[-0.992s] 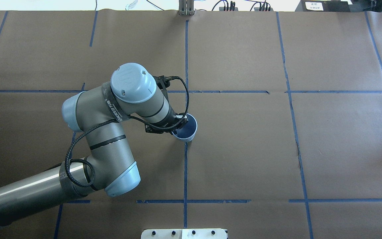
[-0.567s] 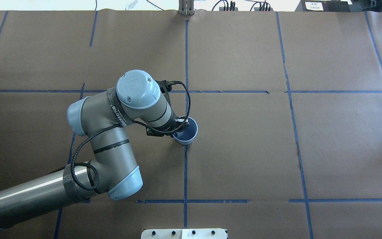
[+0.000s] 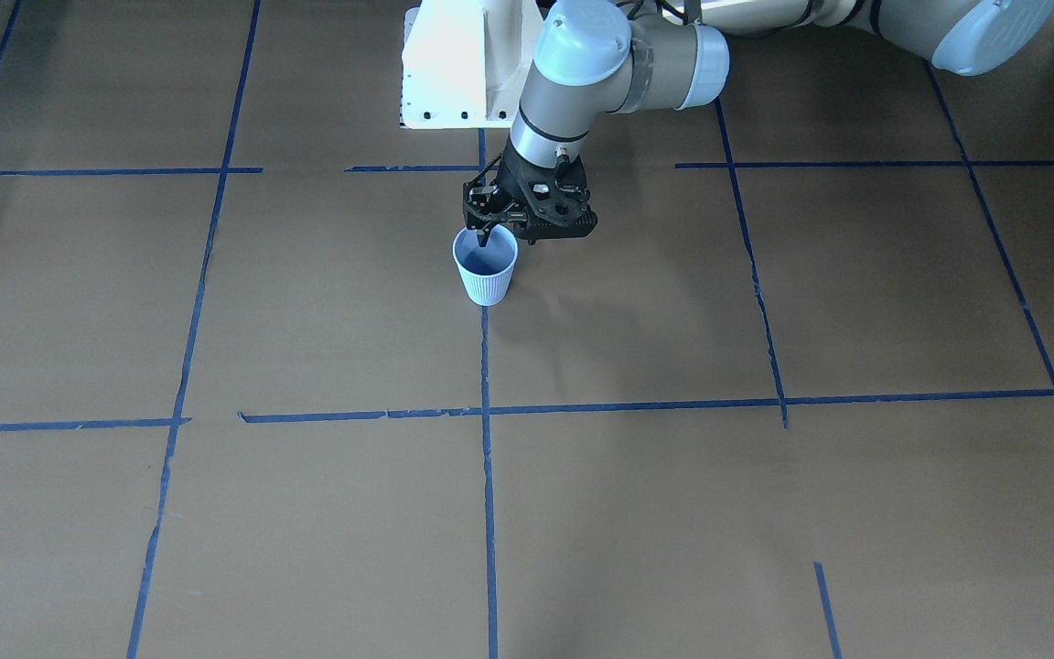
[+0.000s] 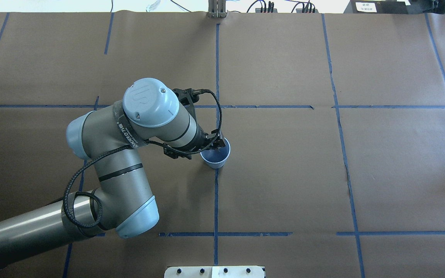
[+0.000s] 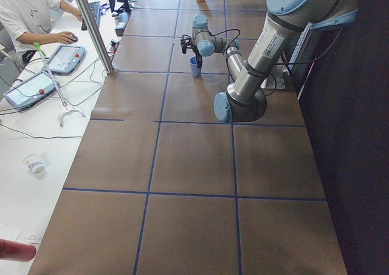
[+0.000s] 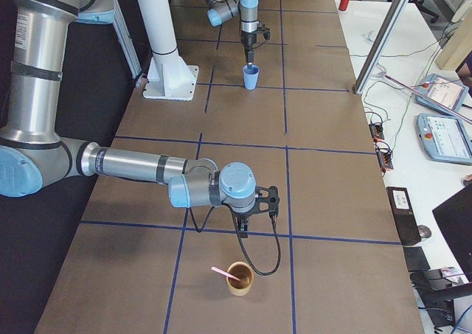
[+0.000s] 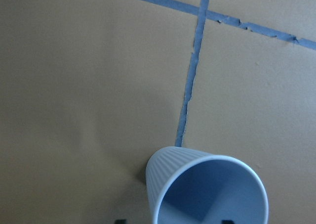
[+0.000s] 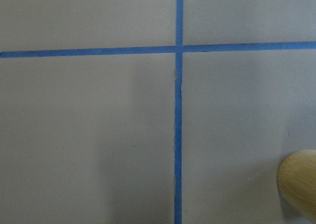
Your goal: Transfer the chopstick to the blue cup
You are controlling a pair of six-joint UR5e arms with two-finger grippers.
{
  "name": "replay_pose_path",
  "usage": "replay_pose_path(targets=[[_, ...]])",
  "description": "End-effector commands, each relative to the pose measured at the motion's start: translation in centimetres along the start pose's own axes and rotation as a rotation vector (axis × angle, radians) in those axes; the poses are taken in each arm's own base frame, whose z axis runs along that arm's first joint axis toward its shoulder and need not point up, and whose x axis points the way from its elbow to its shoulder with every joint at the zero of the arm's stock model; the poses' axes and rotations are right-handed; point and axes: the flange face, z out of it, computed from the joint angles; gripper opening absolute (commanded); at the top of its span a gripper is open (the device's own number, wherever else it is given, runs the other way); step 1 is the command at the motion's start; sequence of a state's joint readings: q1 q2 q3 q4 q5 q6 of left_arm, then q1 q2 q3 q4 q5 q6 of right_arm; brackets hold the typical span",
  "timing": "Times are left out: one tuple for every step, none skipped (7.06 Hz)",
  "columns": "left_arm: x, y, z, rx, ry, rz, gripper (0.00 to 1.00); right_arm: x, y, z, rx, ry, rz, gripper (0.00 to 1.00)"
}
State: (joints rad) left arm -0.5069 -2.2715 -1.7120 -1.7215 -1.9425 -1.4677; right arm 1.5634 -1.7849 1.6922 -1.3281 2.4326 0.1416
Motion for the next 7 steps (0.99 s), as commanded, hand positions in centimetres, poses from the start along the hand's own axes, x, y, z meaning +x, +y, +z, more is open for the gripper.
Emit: replay_pose_path(targets=[[-1.7, 0.4, -1.1, 0.004, 0.010, 0.002, 1.00, 2.2, 0.6, -0.6, 0.037, 0.167, 0.067, 1.00], [-2.5, 0.7, -1.2, 0.002, 0.007, 0.000, 1.00, 4.3, 1.0, -2.3, 0.080, 0.205, 0.116, 1.00], [-2.5, 0.8, -1.8, 0.004, 0.018, 0.004, 1.00, 6.7, 2.2, -4.1, 0.118, 0.204, 0.168, 1.00], [-2.6, 0.8, -1.9, 0.006, 0.020, 0.005, 1.00, 8.3, 5.0, -4.1, 0.112, 0.203, 0.208, 1.00], [-2.9, 0.9, -2.0, 0.006, 0.020, 0.005, 1.00, 9.4, 7.1, -3.0, 0.078, 0.217, 0.181, 1.00], [-3.3, 1.1, -2.5, 0.007, 0.025, 0.007, 1.00, 10.4, 7.4, -2.8, 0.055, 0.234, 0.093, 1.00], [-3.4, 1.0, -2.4, 0.008, 0.023, 0.008, 1.00, 10.8, 7.7, -2.5, 0.046, 0.240, 0.092, 1.00]])
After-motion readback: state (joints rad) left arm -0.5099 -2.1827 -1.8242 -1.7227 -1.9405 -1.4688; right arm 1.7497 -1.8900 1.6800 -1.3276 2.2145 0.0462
